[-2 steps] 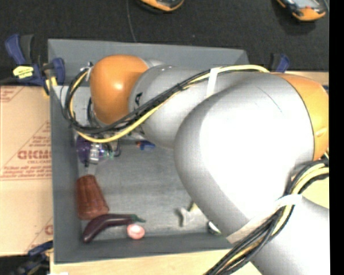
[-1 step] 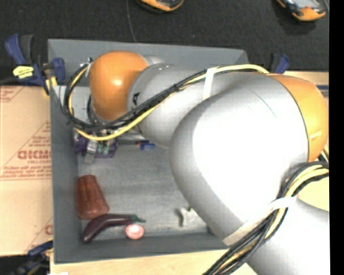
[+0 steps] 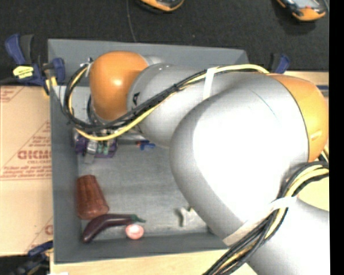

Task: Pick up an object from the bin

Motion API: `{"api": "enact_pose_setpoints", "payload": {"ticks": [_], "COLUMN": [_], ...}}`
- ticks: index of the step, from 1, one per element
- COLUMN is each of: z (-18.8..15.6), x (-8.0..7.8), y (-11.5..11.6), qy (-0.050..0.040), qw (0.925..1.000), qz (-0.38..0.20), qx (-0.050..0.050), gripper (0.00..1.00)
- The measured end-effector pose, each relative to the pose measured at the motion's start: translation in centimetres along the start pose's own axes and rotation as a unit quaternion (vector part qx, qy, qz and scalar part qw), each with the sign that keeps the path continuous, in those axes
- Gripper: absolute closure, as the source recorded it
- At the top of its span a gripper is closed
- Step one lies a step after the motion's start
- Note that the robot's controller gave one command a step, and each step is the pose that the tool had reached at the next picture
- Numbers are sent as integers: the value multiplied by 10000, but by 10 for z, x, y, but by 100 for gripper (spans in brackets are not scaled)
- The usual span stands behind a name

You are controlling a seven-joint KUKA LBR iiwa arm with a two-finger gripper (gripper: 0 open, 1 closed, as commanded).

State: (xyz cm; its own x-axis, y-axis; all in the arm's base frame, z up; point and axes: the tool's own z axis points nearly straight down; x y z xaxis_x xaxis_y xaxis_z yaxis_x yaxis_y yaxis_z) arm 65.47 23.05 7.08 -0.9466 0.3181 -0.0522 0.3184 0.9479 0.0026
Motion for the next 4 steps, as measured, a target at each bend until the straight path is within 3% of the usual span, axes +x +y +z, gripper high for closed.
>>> {"api": "enact_pose_setpoints", "payload": {"ticks": [4], "z": [-89], "x": [-5], "y": [-1], "qy": [11], "qw": [10000], "qz": [14], "qx": [-1], "gripper": [100]}}
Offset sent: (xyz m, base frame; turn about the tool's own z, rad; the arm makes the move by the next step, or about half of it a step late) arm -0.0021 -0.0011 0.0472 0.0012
